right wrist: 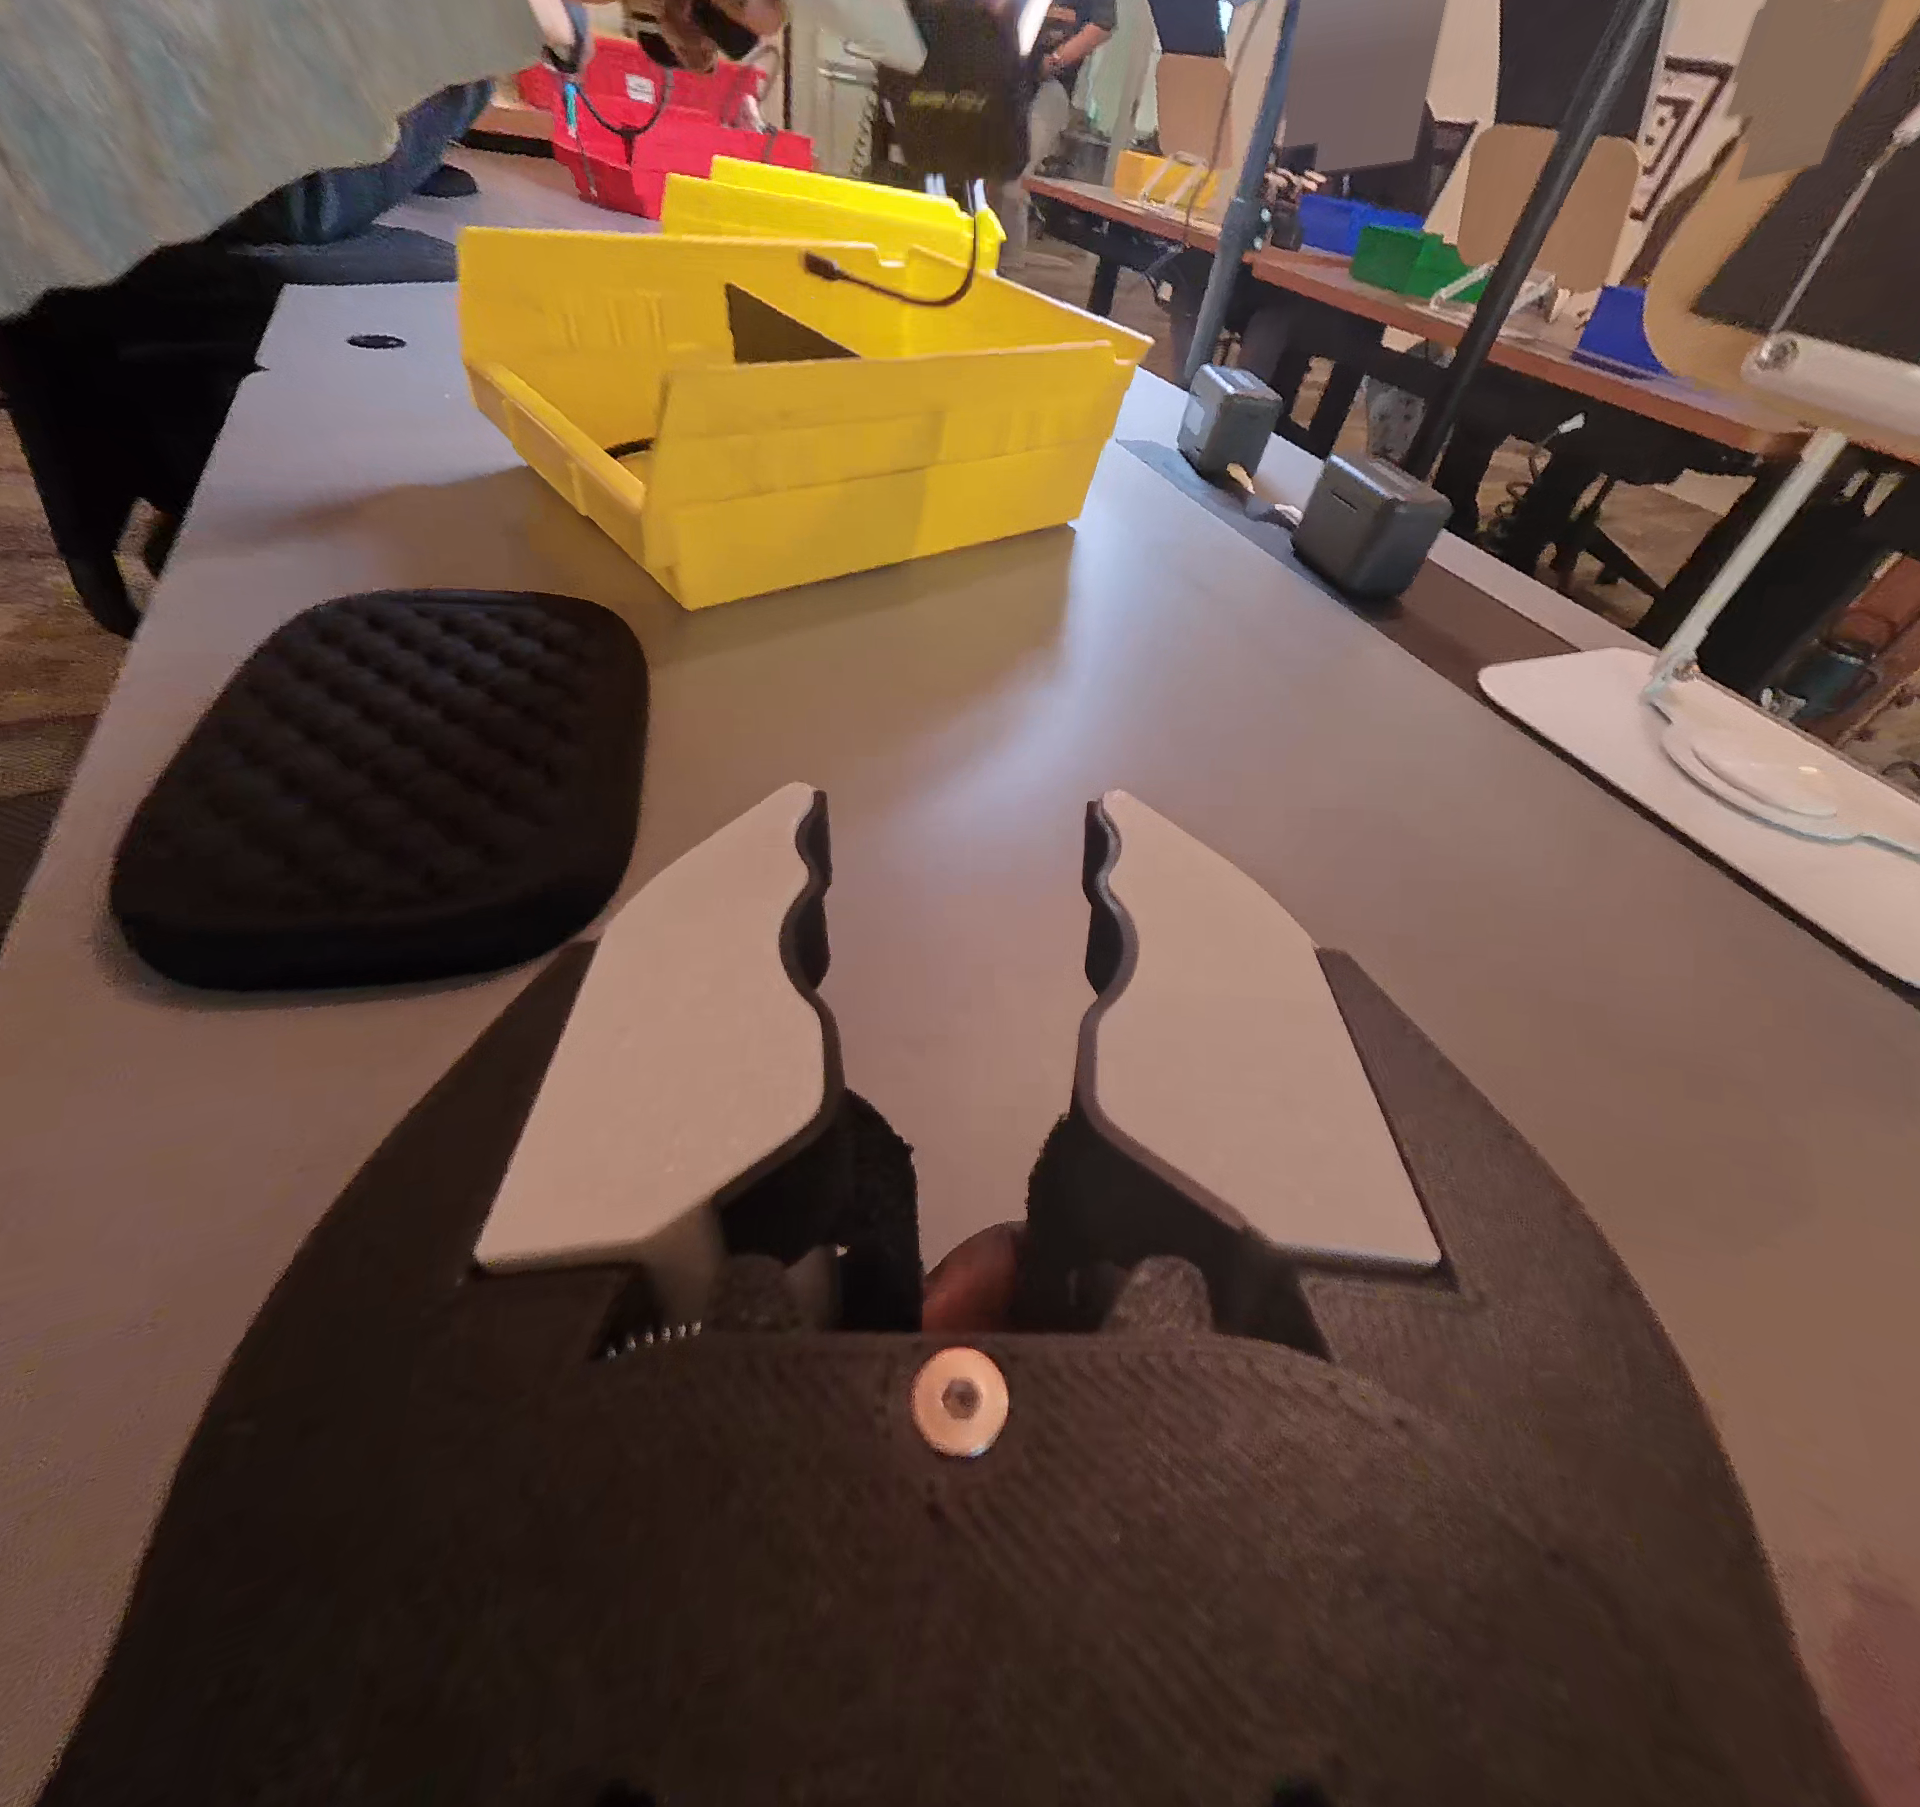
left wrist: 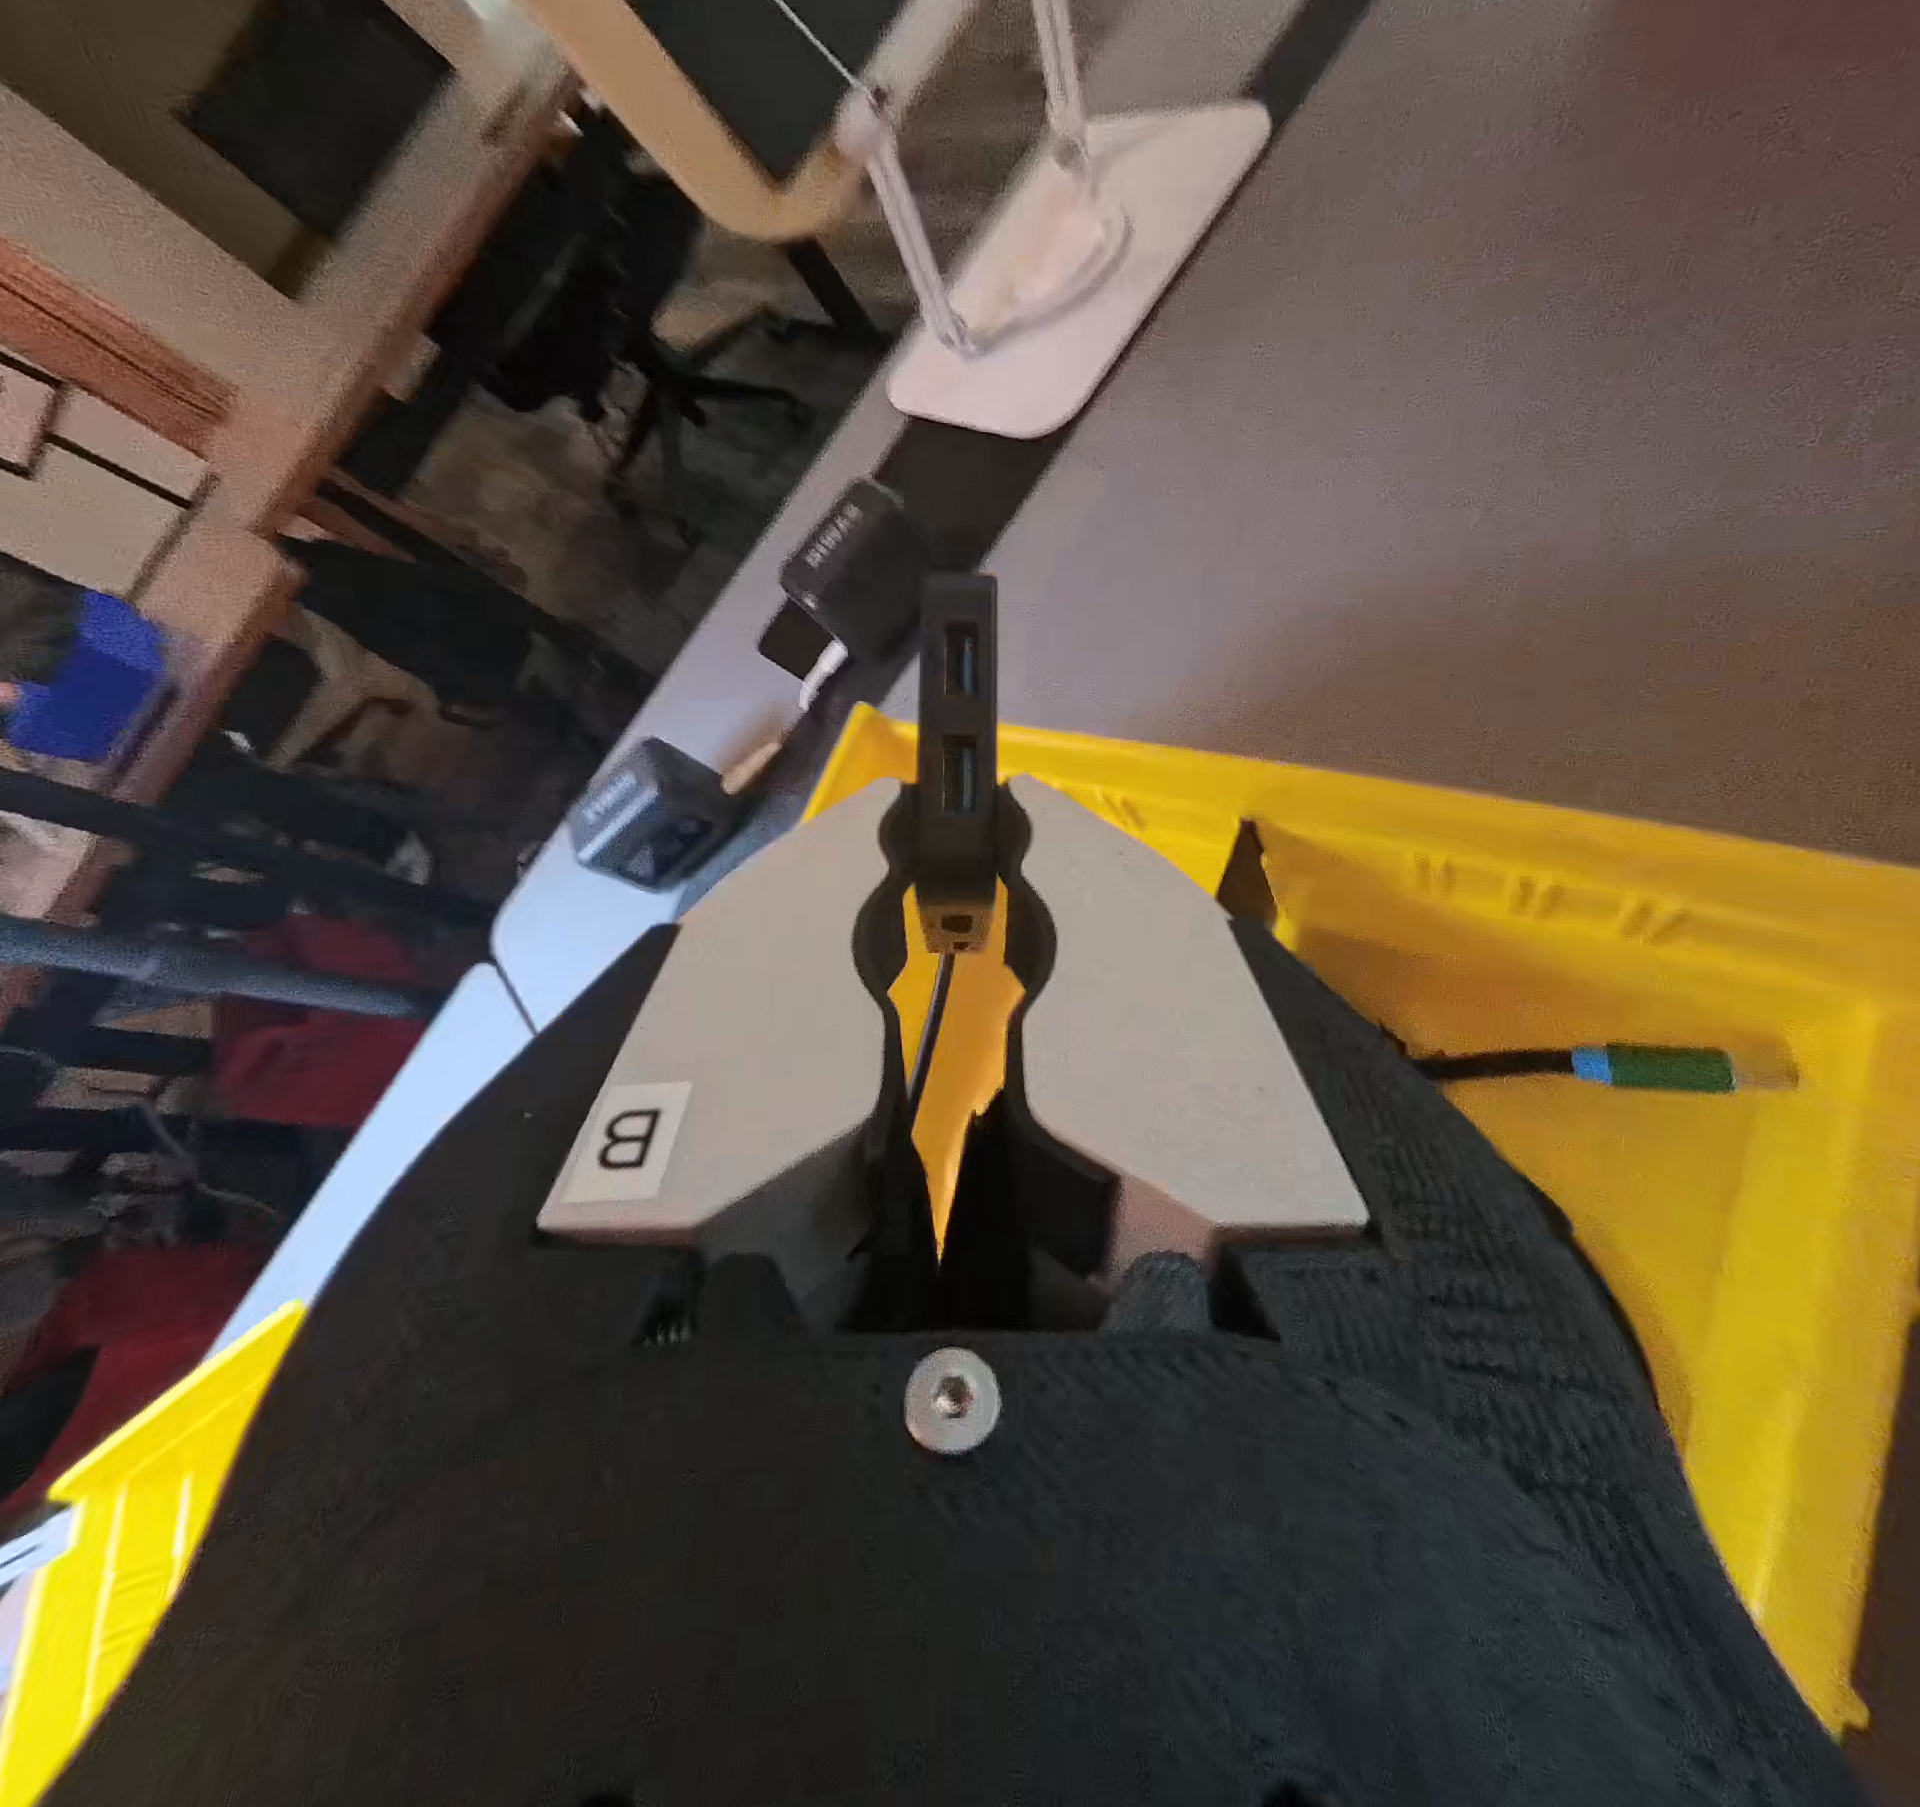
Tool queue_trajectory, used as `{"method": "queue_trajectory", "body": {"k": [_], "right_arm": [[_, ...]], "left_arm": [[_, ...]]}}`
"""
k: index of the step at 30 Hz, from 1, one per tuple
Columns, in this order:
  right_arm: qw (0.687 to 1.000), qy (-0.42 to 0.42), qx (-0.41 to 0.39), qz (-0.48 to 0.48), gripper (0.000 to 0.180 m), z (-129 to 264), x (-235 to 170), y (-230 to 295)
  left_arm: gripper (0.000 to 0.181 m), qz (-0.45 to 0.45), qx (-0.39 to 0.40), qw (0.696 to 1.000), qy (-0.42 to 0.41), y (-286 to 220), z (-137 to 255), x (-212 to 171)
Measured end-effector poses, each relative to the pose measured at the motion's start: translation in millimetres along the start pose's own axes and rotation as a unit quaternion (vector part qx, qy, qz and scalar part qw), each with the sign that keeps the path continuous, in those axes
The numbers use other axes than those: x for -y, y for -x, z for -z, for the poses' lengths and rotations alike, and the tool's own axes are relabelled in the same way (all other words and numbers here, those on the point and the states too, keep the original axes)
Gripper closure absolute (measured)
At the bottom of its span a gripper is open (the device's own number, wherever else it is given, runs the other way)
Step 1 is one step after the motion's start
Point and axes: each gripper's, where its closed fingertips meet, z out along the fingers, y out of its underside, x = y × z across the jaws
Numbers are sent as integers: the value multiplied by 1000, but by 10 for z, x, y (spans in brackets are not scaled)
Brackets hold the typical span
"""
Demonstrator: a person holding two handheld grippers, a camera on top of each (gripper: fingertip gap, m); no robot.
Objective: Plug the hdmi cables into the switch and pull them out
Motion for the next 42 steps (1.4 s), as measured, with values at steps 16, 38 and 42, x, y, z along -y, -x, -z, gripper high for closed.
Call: {"method": "queue_trajectory", "body": {"k": [16, 38, 42], "right_arm": [[967, -193, 95, 140, 127, 528, 1310, 1067], [901, -353, 144, 206, 166, 856, 1583, 1335], [887, -393, 159, 181, 166, 805, 1492, 1402]], "left_arm": [[168, 46, -100, 802, -588, -2273, 1435, 1793], [146, 15, -146, 841, -520, -2924, 1134, 1988], [140, -43, -127, 884, -448, -3180, 1020, 2043]]}}
